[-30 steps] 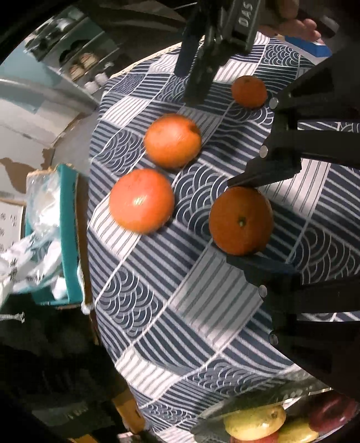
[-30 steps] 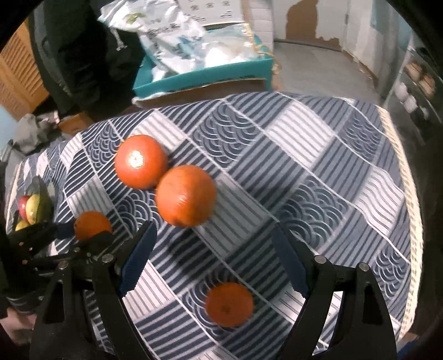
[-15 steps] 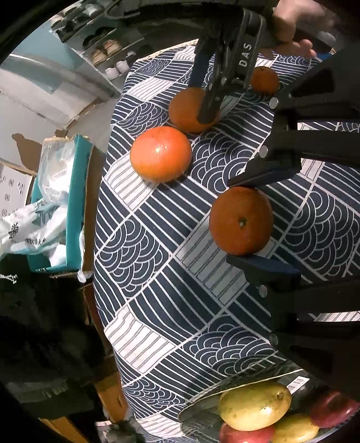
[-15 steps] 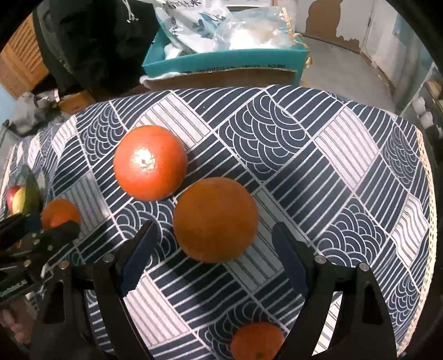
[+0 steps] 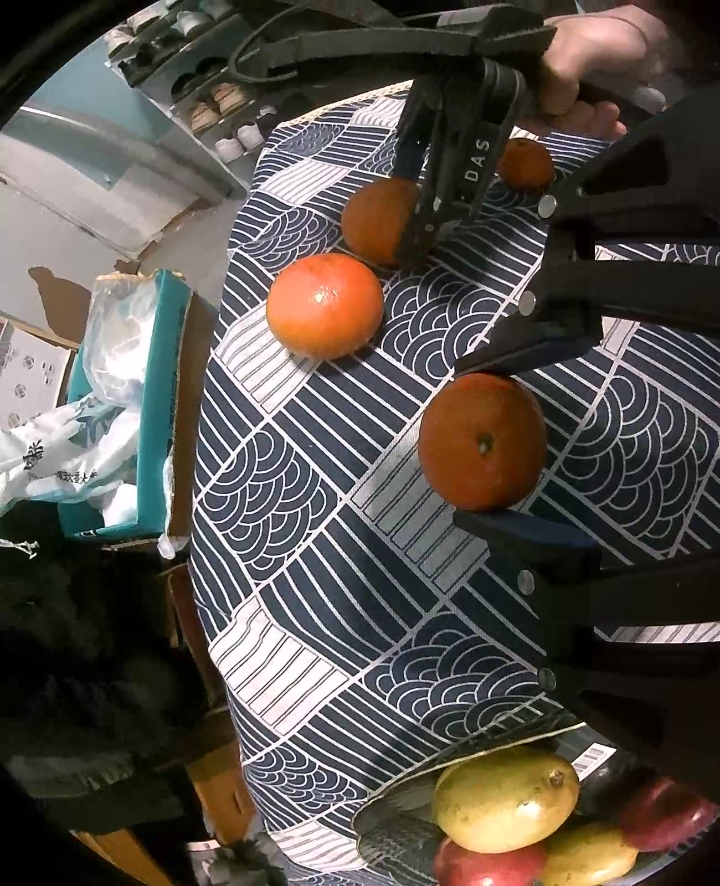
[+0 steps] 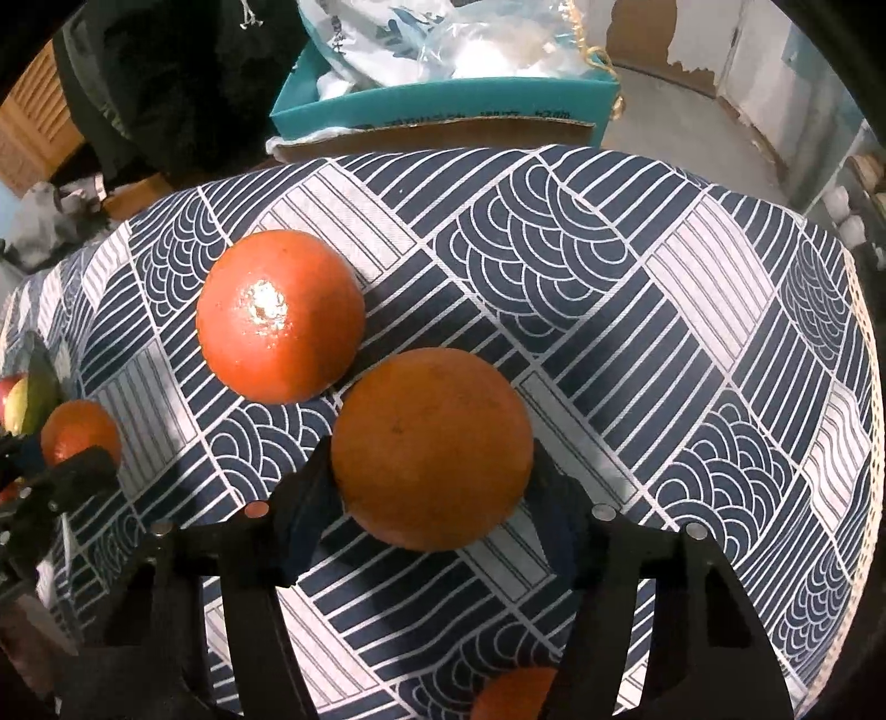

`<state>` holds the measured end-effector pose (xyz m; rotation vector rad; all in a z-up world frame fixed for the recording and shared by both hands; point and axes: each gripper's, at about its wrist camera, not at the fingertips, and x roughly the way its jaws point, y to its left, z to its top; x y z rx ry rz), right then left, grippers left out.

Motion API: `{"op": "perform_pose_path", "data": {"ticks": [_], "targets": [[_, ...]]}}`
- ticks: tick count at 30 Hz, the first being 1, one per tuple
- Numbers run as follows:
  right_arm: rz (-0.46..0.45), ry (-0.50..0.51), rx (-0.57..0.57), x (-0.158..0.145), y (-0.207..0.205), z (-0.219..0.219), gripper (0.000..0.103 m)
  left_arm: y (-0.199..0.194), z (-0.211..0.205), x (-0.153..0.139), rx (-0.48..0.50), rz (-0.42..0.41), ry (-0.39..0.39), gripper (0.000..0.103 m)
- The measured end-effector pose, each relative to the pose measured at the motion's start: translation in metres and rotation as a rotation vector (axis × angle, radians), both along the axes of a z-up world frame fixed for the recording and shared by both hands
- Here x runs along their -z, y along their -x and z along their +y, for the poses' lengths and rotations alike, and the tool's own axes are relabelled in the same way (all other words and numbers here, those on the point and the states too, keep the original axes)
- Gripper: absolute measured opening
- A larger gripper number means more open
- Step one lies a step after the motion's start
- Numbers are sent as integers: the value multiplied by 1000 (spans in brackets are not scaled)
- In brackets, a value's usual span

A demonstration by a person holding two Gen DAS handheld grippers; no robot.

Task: Organize fruits
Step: 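Grasp an orange with the left tool while the right tool grasps a large orange, then lift both held oranges and carry them toward the glass bowl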

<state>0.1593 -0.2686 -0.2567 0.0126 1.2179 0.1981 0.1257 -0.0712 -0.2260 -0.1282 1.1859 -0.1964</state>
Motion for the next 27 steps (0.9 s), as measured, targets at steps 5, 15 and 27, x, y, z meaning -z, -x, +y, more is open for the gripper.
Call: {"op": "perform_pose_path", "data": {"ticks": [5, 15, 27], "targets": [[-29, 10, 4, -4, 10, -3, 64, 4, 3, -8, -6, -14, 5, 47], [-81, -20, 11, -32, 30, -6, 64, 15, 6, -29, -7, -46, 15, 47], [-183, -51, -15, -85, 54, 4, 63, 35, 12, -67, -12, -108, 46, 47]]}}
